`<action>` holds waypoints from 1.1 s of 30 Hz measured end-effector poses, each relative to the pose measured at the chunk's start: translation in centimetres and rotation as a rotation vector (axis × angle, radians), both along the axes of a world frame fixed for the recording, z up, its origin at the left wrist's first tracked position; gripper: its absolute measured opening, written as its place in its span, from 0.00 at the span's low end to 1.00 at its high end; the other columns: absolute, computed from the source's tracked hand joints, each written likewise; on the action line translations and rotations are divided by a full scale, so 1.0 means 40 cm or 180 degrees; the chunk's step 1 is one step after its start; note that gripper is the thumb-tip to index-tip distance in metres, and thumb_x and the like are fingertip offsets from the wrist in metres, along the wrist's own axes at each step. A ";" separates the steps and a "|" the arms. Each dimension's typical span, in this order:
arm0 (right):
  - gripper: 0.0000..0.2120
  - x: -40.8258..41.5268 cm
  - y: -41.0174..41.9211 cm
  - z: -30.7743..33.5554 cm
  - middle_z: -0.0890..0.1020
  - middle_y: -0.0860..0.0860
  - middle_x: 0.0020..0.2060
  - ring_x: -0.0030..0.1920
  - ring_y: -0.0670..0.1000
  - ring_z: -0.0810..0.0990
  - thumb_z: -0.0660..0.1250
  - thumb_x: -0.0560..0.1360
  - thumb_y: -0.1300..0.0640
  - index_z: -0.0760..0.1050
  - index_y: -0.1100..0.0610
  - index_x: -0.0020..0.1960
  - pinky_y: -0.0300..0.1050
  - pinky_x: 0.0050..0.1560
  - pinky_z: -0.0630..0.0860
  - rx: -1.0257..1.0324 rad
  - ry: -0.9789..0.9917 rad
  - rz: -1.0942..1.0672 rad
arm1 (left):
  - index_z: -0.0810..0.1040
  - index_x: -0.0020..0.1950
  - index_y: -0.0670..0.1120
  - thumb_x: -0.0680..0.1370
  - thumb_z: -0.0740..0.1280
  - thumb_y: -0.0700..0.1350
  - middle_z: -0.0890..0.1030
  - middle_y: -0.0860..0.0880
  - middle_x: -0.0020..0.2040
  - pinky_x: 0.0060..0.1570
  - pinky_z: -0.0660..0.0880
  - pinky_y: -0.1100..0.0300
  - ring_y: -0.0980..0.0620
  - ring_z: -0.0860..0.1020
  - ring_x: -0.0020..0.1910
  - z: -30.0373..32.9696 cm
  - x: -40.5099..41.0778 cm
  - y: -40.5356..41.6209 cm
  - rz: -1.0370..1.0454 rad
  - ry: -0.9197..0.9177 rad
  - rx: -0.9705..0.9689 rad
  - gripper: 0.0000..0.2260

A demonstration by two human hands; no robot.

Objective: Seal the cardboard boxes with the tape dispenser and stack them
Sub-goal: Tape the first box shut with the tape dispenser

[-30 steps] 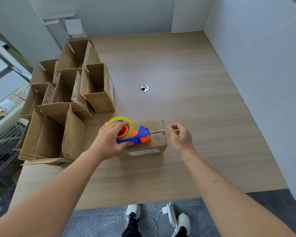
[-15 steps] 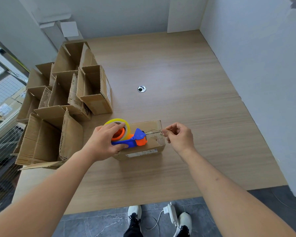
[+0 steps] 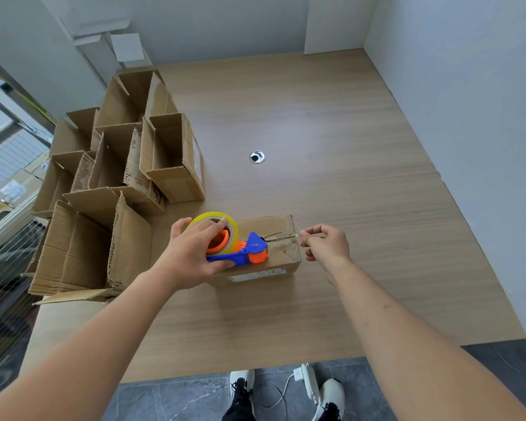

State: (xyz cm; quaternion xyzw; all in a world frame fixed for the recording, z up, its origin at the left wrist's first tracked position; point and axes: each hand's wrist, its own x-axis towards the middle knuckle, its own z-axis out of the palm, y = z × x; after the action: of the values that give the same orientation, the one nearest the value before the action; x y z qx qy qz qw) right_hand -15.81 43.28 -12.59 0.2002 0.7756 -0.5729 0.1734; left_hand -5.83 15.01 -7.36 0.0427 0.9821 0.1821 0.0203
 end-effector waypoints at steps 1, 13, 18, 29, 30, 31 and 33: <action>0.04 -0.001 -0.001 -0.008 0.87 0.53 0.37 0.28 0.46 0.79 0.76 0.75 0.57 0.82 0.56 0.44 0.43 0.33 0.80 0.0006 -0.0014 0.0021 | 0.65 0.78 0.53 0.73 0.75 0.62 0.72 0.55 0.72 0.77 0.47 0.47 0.51 0.68 0.73 -0.004 0.000 0.000 -0.0010 0.0003 0.0038 0.38; 0.15 0.001 -0.036 -0.028 0.74 0.54 0.59 0.60 0.57 0.75 0.64 0.81 0.44 0.75 0.39 0.67 0.50 0.65 0.70 0.1170 0.0004 0.0830 | 0.65 0.78 0.51 0.73 0.76 0.60 0.73 0.55 0.70 0.78 0.43 0.50 0.52 0.67 0.73 -0.014 -0.005 0.004 0.0000 -0.0100 0.0262 0.38; 0.14 0.044 -0.071 -0.024 0.73 0.53 0.64 0.63 0.53 0.76 0.57 0.85 0.57 0.74 0.51 0.68 0.41 0.57 0.68 0.0919 0.1095 0.0623 | 0.65 0.78 0.50 0.73 0.75 0.60 0.73 0.54 0.70 0.78 0.40 0.51 0.52 0.67 0.73 -0.005 -0.004 0.010 0.0004 -0.0125 0.0203 0.38; 0.24 0.079 -0.111 -0.054 0.45 0.34 0.80 0.82 0.46 0.45 0.44 0.87 0.47 0.51 0.42 0.83 0.54 0.80 0.39 0.1261 0.1259 0.1824 | 0.51 0.81 0.60 0.76 0.60 0.72 0.81 0.50 0.56 0.56 0.77 0.48 0.48 0.79 0.52 0.102 -0.063 0.005 -0.0419 -0.0689 0.0007 0.38; 0.24 0.079 -0.111 -0.051 0.44 0.33 0.80 0.82 0.47 0.45 0.43 0.87 0.46 0.50 0.42 0.83 0.55 0.80 0.39 0.1334 0.1223 0.1859 | 0.48 0.80 0.65 0.77 0.59 0.72 0.82 0.49 0.51 0.50 0.79 0.46 0.48 0.79 0.47 0.114 -0.066 0.005 -0.0466 -0.0793 0.0128 0.36; 0.24 0.079 -0.111 -0.046 0.42 0.33 0.80 0.82 0.49 0.44 0.42 0.87 0.46 0.48 0.42 0.83 0.56 0.81 0.39 0.1391 0.1187 0.1891 | 0.47 0.79 0.69 0.78 0.59 0.71 0.82 0.48 0.46 0.46 0.79 0.45 0.48 0.79 0.43 0.126 -0.070 0.004 -0.0541 -0.0857 0.0226 0.33; 0.25 0.079 -0.113 -0.037 0.41 0.33 0.79 0.82 0.51 0.44 0.41 0.86 0.47 0.46 0.41 0.83 0.57 0.81 0.40 0.1524 0.1118 0.1975 | 0.47 0.76 0.76 0.80 0.59 0.68 0.81 0.47 0.39 0.40 0.77 0.46 0.48 0.78 0.37 0.153 -0.081 0.000 -0.0643 -0.0969 0.0337 0.29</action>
State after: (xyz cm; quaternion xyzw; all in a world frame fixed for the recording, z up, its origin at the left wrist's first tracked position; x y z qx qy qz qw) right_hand -12.66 38.77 -14.07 -0.1085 0.9280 -0.3228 0.1514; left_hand -9.07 14.99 -1.22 0.1140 0.9475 0.2349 0.1846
